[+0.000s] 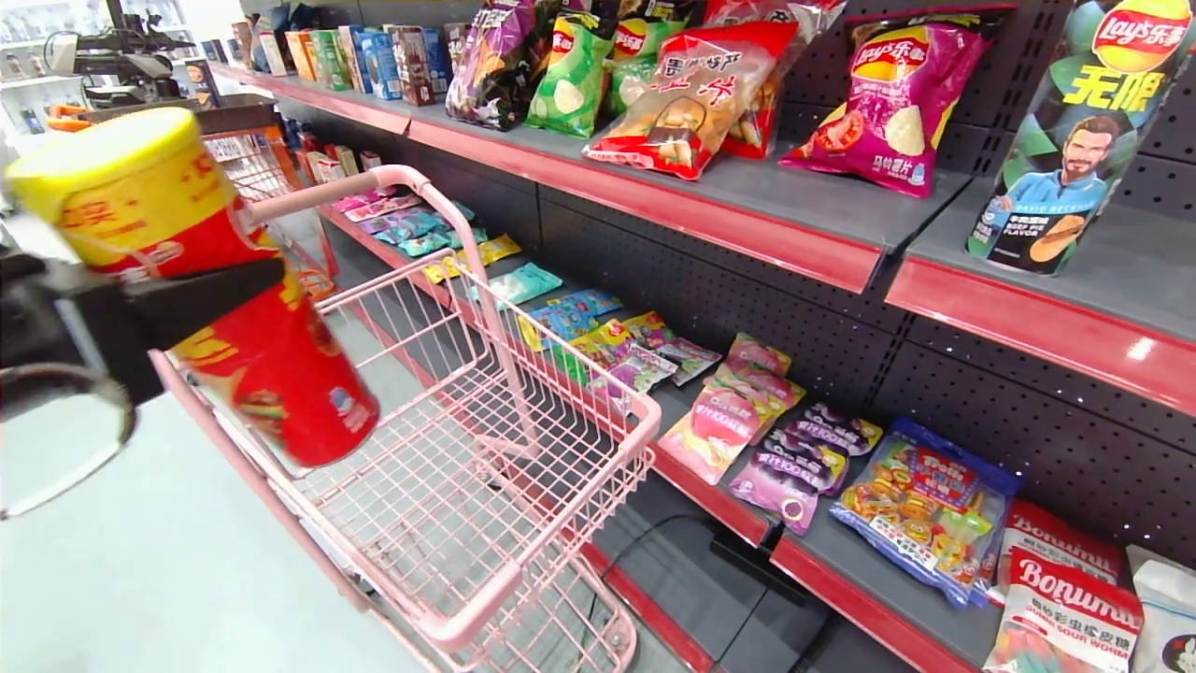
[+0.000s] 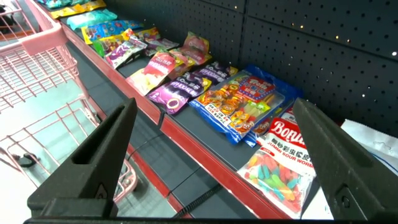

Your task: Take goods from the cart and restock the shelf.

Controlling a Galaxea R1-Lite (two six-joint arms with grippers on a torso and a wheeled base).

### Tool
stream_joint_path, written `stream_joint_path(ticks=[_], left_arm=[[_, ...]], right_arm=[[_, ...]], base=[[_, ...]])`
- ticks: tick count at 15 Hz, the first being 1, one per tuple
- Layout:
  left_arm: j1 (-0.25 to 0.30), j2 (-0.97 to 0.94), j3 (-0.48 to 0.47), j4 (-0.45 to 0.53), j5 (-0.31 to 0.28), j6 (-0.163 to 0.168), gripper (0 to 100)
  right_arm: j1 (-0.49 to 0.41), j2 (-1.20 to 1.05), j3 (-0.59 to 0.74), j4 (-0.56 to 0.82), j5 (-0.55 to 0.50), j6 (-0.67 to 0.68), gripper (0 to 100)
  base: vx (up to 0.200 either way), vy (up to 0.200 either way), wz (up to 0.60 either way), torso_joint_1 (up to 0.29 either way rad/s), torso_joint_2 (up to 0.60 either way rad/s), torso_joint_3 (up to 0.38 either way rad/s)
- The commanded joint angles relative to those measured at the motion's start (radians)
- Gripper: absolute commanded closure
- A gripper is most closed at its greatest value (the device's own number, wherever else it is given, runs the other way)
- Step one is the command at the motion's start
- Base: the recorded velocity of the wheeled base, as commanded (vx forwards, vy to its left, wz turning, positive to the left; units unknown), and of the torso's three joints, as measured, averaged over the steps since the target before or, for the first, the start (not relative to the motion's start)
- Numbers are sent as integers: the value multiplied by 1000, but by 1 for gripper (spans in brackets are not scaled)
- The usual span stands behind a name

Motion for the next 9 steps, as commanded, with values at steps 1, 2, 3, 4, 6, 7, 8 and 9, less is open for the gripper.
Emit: stream_joint_path(ticks=[1, 2, 3, 4, 6, 7, 8, 9], left_arm=[[109, -364, 179, 81, 80, 63, 100], [135, -411, 204, 105, 82, 62, 100], [149, -445, 221, 130, 83, 60, 100], [150, -457, 228, 137, 83, 60, 100], [150, -480, 245, 150, 82, 60, 100], [149, -482, 250, 150, 82, 60, 100], [149, -482, 245, 150, 80, 59, 100], [149, -489, 254, 150, 76, 59, 100]], right_arm=[[0, 0, 0, 0, 2, 1, 0], [0, 0, 0, -2, 3, 4, 0], [0, 0, 0, 0, 3, 4, 0], [0, 0, 0, 0, 3, 4, 0], [0, 0, 0, 0, 3, 4, 0], [0, 0, 0, 0, 0, 1, 0], [0, 0, 0, 0, -1, -1, 0], [0, 0, 0, 0, -1, -1, 0]], base=[[0, 0, 0, 0, 0, 0], [0, 0, 0, 0, 0, 0], [0, 0, 0, 0, 0, 0], [0, 0, 0, 0, 0, 0], [0, 0, 0, 0, 0, 0], [0, 0, 0, 0, 0, 0], [0, 0, 0, 0, 0, 0], [0, 0, 0, 0, 0, 0]])
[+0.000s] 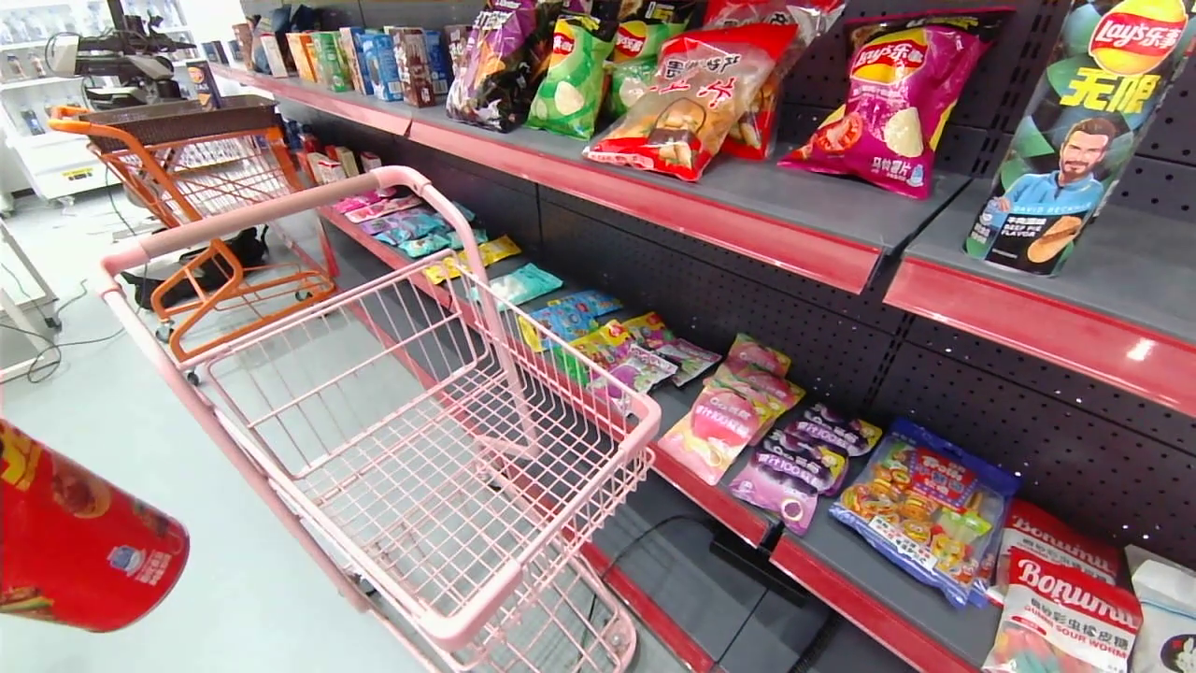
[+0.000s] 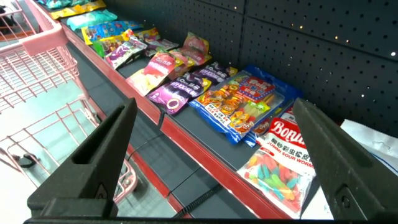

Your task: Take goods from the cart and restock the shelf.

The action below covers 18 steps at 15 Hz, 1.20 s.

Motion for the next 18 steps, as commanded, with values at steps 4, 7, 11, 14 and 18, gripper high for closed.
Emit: stream_joint_path(ticks=[4, 7, 11, 14, 18], left_arm=[[1, -107, 95, -1, -4, 0, 100], [3, -172, 158, 1, 1, 5, 100], [1, -184, 171, 1, 1, 5, 100], [3, -186, 171, -1, 6, 5, 100], [3, -187, 165, 1, 49, 6, 100]], right_arm=[[0, 0, 0, 0, -2, 2, 0], [0, 0, 0, 0, -2, 2, 0], [0, 0, 0, 0, -2, 2, 0], [0, 0, 0, 0, -2, 2, 0], [0, 0, 0, 0, -2, 2, 0]], base=[[0, 0, 0, 0, 0, 0], [0, 0, 0, 44, -181, -128], [0, 0, 0, 126, -453, -325], [0, 0, 0, 173, -523, -349], [0, 0, 0, 194, -548, -349]])
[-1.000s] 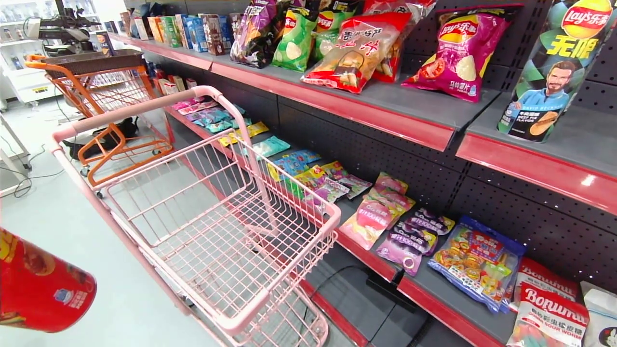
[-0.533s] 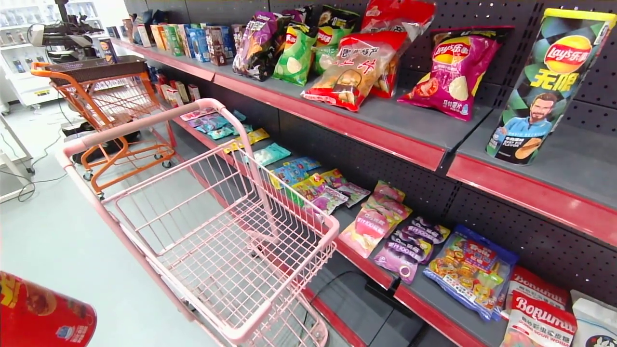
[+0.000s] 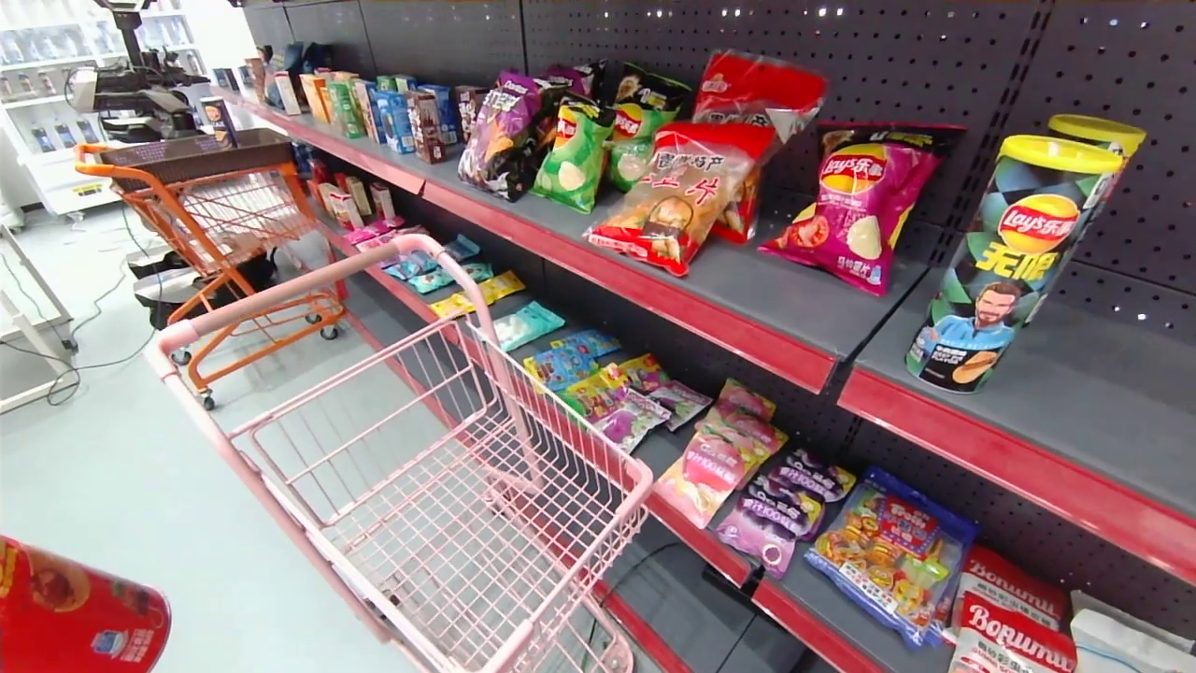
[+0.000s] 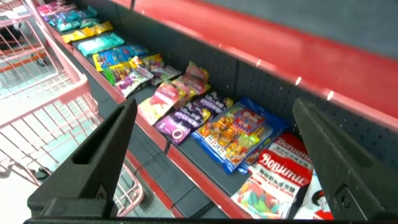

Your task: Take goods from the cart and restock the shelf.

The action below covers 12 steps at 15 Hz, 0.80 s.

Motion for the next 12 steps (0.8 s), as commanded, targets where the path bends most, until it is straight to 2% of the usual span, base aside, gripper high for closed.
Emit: stream_joint_path(ticks=[1, 5, 12], left_arm=[[0, 4, -5, 0, 1, 0, 100], [0, 10, -5, 0, -5, 0, 100], [0, 19, -11, 0, 0, 2, 100]], right_arm=[[0, 0, 0, -2, 0, 0, 0], [0, 0, 0, 0, 0, 0, 0], [0, 0, 0, 0, 0, 1, 0]], base=[[0, 0, 0, 237, -574, -354], [0, 0, 0, 232, -583, -359], [0, 0, 0, 172, -402, -233]])
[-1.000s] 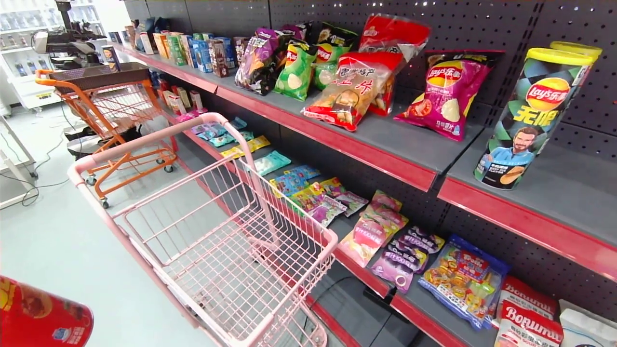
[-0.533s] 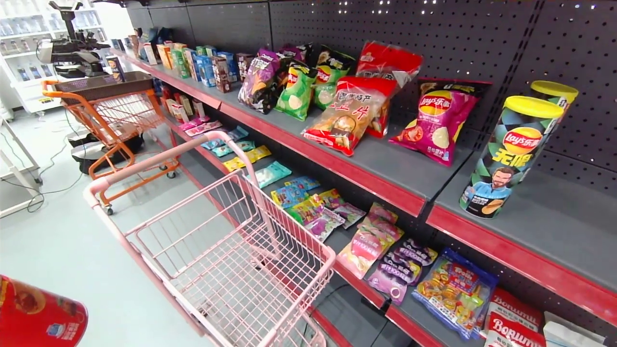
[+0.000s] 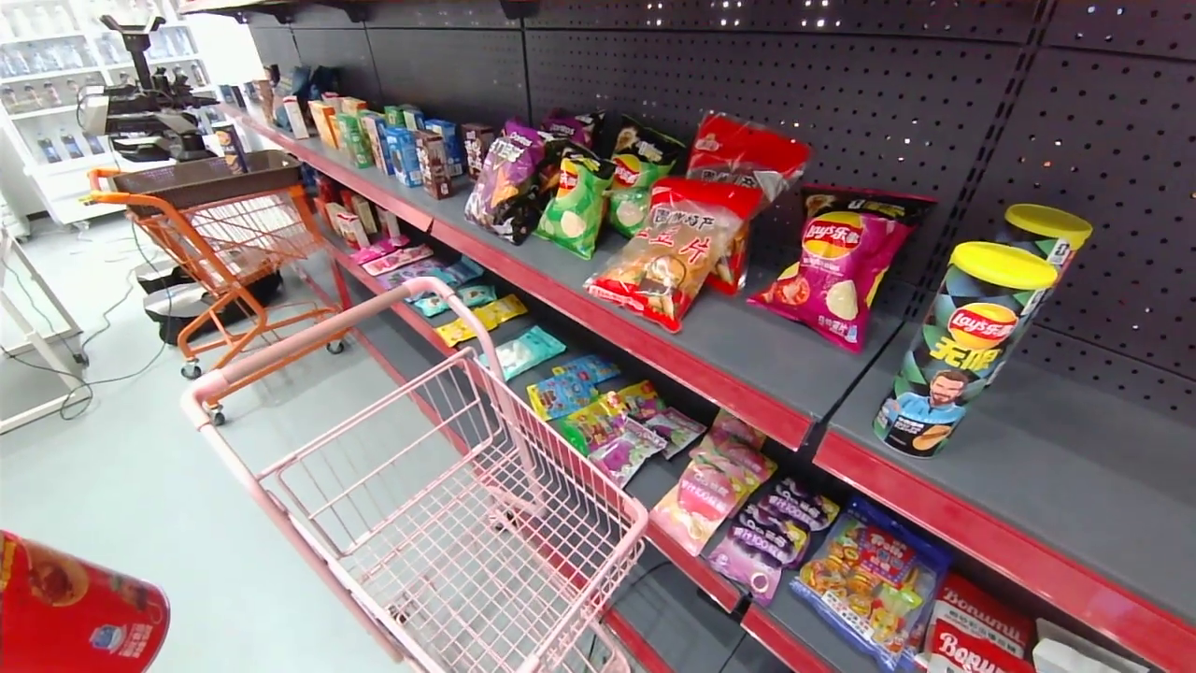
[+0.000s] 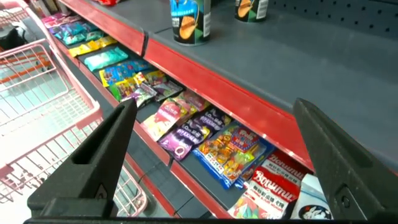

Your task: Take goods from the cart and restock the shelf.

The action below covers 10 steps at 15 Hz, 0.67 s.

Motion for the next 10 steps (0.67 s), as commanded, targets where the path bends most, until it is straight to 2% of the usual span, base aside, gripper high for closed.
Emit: stream_joint_path(ticks=[1, 5, 10], left_arm=[[0, 7, 1, 0, 0, 0, 100], [0, 7, 5, 0, 0, 21, 100], [0, 7, 1, 2, -1, 24, 100]], right_arm=[[-2, 0, 0, -1, 0, 2, 0], [0, 0, 0, -1, 2, 3, 0], [0, 0, 0, -1, 2, 3, 0]], base=[[0, 0, 0, 80, -198, -95], [0, 0, -600, 14, -28, -15], [0, 0, -600, 6, -4, 1]])
